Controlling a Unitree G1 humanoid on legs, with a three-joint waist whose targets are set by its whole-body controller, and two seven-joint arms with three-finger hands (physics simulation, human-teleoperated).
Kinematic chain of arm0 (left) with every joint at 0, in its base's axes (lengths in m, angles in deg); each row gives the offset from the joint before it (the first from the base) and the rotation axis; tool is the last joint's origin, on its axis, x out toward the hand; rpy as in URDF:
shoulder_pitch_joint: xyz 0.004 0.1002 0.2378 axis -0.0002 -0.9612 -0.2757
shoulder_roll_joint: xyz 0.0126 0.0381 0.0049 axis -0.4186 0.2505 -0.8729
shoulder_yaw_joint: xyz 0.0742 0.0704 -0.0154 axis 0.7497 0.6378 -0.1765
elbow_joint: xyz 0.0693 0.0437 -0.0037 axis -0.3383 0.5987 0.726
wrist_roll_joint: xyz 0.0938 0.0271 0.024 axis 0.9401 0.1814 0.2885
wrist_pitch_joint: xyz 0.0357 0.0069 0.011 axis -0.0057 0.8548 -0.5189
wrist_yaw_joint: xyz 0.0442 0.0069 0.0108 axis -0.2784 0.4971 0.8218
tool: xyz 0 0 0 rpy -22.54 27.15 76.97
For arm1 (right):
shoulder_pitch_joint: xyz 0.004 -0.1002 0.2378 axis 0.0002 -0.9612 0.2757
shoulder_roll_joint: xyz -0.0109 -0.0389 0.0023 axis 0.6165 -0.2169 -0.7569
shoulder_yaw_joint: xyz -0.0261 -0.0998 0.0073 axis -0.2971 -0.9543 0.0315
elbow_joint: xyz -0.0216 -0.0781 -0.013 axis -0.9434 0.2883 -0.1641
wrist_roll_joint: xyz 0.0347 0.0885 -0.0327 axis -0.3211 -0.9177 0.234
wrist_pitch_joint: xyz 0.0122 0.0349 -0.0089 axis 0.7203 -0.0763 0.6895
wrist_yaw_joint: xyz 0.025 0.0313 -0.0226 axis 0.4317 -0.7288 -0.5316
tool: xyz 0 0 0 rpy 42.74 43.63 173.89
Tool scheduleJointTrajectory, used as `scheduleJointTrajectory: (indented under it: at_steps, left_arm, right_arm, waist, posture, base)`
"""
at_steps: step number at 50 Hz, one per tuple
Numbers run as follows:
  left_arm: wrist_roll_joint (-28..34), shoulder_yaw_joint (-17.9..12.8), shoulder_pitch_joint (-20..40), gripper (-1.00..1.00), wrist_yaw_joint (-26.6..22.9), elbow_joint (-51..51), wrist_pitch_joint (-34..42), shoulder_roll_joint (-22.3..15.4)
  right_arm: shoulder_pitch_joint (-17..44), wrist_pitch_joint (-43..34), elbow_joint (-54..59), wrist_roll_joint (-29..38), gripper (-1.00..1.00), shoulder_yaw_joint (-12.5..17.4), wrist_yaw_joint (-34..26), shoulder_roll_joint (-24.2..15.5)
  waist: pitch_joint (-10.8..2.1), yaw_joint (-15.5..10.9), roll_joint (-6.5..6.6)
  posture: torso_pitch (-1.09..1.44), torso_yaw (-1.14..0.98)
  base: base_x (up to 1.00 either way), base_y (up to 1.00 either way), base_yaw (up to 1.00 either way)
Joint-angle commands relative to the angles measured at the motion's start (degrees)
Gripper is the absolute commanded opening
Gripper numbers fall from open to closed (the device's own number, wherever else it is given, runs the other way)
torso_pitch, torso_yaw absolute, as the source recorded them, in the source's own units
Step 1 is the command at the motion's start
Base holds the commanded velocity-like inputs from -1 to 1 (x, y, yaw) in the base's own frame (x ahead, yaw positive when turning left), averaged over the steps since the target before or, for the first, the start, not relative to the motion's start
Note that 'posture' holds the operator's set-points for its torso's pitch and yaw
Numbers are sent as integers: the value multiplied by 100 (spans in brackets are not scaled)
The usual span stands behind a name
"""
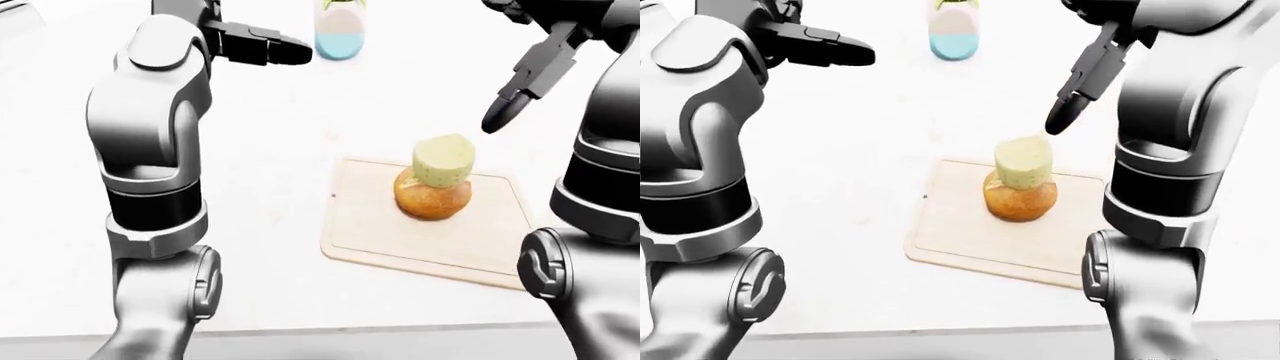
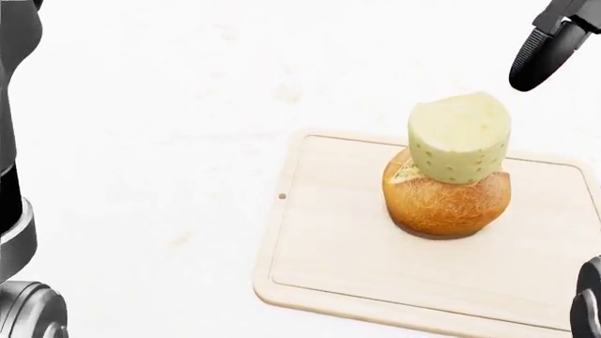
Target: Pick up the wedge of cheese and place it on the slice of bread to prepare a simple cheese on bread dish.
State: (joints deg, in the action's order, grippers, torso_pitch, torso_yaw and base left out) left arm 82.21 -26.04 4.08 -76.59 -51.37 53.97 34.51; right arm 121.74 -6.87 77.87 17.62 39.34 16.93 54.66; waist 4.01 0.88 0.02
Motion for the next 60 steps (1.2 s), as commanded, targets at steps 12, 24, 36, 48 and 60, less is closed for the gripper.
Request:
scheduleJointTrajectory:
  at_steps: [12,24,36,48,60]
  left_arm:
    - [-63,-69,644,100,112,-99,59,-108]
    - [-93,-31,1252,100,107,8,315,-209]
    - [11,14,1803,100,55,241,406,-315]
    - [101,26,2132,100,-15,237,597,-328]
    - [136,16,2323,100,-62,273,680,-356]
  right_arm:
    - [423,-555,-64,-730,100,70,1188,-111]
    - [833,-1057,8,-1614,100,103,2081,-179]
    - [1215,-1257,75,-1884,100,13,2302,-526]
    - [1675,-1371,175,-1779,100,-99,2159,-658]
    - [1928,-1366,287,-1637,100,-139,2061,-610]
  waist:
    - [-159,-28,-42]
    - [-123,-49,-55]
    - [-80,-58,-85]
    - [-35,-51,-95]
    - [-10,-48,-93]
  posture:
    - [0,0]
    - [0,0]
    - [0,0]
    - [0,0]
    - [0,0]
  base:
    - [0,0,0]
    - [0,0,0]
    - [0,0,0]
    - [0,0,0]
    - [0,0,0]
